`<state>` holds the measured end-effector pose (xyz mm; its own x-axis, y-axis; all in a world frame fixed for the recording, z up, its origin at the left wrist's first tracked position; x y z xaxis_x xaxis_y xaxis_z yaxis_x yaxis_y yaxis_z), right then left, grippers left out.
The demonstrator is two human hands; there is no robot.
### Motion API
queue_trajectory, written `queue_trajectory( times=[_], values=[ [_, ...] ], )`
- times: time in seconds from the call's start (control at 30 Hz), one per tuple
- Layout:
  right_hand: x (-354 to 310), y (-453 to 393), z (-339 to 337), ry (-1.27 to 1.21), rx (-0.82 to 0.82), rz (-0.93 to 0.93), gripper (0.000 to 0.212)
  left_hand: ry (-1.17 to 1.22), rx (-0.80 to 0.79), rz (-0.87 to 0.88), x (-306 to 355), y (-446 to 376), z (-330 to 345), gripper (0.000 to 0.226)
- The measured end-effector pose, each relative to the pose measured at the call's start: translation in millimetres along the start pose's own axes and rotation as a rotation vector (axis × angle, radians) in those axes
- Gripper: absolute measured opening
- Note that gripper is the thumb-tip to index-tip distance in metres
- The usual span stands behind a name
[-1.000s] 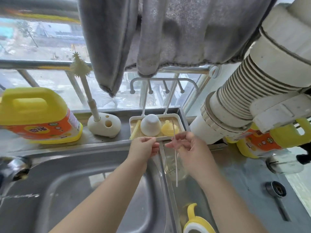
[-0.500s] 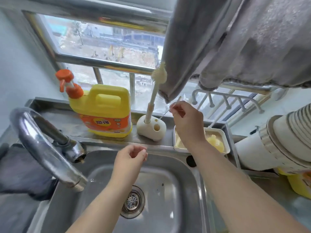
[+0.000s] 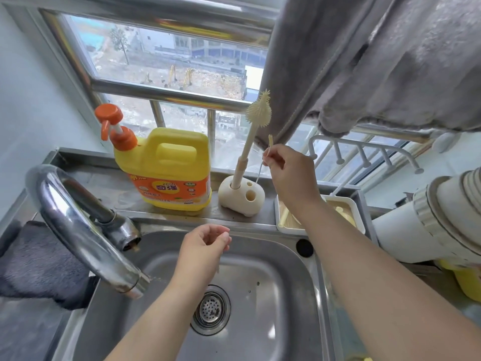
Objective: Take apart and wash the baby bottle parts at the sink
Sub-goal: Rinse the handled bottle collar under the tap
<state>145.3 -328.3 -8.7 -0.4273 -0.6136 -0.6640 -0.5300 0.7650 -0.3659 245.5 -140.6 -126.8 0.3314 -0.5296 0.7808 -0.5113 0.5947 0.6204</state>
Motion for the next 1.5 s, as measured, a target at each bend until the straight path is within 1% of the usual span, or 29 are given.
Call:
queue_trajectory(
  times=[0.07, 0.2, 0.27, 0.4, 0.57, 0.67, 0.77, 0.83, 0.93, 1.07, 1.13, 1.23, 1.27, 1.3, 1.4, 1.43, 1.5],
  values=[
    [4.6, 3.2, 3.8, -0.013, 0.0, 0.021, 0.011, -0.009, 0.001, -0.003, -0.9, 0.8, 0.3, 0.016],
    [2.9, 4.1, -4.6, -0.08, 0.104, 0.024, 0.011, -0.013, 0.015, 0.001, -2.4, 1.8, -3.6, 0.016],
    [0.2, 3.2, -6.6, -0.088, 0.116, 0.017, 0.011, -0.011, 0.017, 0.0, -3.8, 2.0, -5.3, 0.016],
    [4.9, 5.8, -1.7, -0.071, 0.062, 0.042, 0.012, -0.013, 0.012, -0.003, -6.5, 3.9, -4.6, 0.015],
    [22.1, 16.6, 18.8, -0.007, -0.036, 0.142, 0.012, -0.016, 0.011, -0.015, -8.1, 7.1, -3.5, 0.016],
    [32.9, 25.6, 29.1, -0.016, -0.089, 0.222, 0.011, -0.021, 0.009, -0.022, -10.1, 9.0, -4.1, 0.017],
    [36.9, 37.0, 21.7, -0.054, -0.096, 0.287, 0.021, -0.044, -0.012, -0.019, -13.1, 11.4, -0.4, 0.017],
    [33.4, 49.1, 8.4, -0.064, -0.112, 0.312, 0.025, -0.068, -0.049, -0.013, -13.8, 16.6, 9.5, 0.015],
    [24.6, 78.7, -17.7, -0.051, -0.159, 0.326, 0.023, -0.17, -0.129, 0.011, -15.0, 30.0, 38.2, 0.013],
    [28.2, 147.2, -68.2, -0.018, -0.152, 0.391, 0.02, -0.324, -0.259, 0.049, -26.6, 56.5, 92.7, 0.014],
    [40.7, 190.1, -100.7, 0.021, -0.117, 0.458, 0.015, -0.436, -0.346, 0.117, -32.8, 77.4, 124.8, 0.014],
    [68.2, 254.9, -159.9, 0.134, 0.023, 0.575, 0.007, -0.571, -0.449, 0.207, -45.1, 110.3, 166.0, 0.01],
    [81.3, 277.9, -176.9, 0.165, 0.07, 0.631, 0.007, -0.594, -0.472, 0.225, -49.6, 120.0, 176.5, 0.01],
    [95.7, 299.8, -187.5, 0.196, 0.083, 0.698, 0.009, -0.614, -0.487, 0.247, -53.3, 128.4, 184.8, 0.012],
    [135.6, 349.4, -187.0, 0.215, 0.016, 0.857, 0.01, -0.706, -0.522, 0.347, -63.8, 150.0, 203.4, 0.024],
    [145.3, 357.5, -181.1, 0.216, -0.006, 0.878, 0.007, -0.753, -0.543, 0.38, -68.9, 154.9, 208.3, 0.027],
    [156.2, 361.2, -168.2, 0.246, -0.05, 0.895, 0.015, -0.85, -0.587, 0.455, -79.7, 162.7, 217.4, 0.027]
  ],
)
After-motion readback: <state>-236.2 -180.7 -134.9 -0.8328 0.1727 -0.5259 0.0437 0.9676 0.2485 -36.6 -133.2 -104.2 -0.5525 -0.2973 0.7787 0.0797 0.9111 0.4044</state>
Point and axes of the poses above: each hand's wrist, its own y-axis away from the middle knuckle, its own z-axis out of the palm, x = y × z, the point moved 10 cm from there along -y, towards the middle knuckle, and after that the axes turned 13 degrees about -z, right-handed, at the moved point
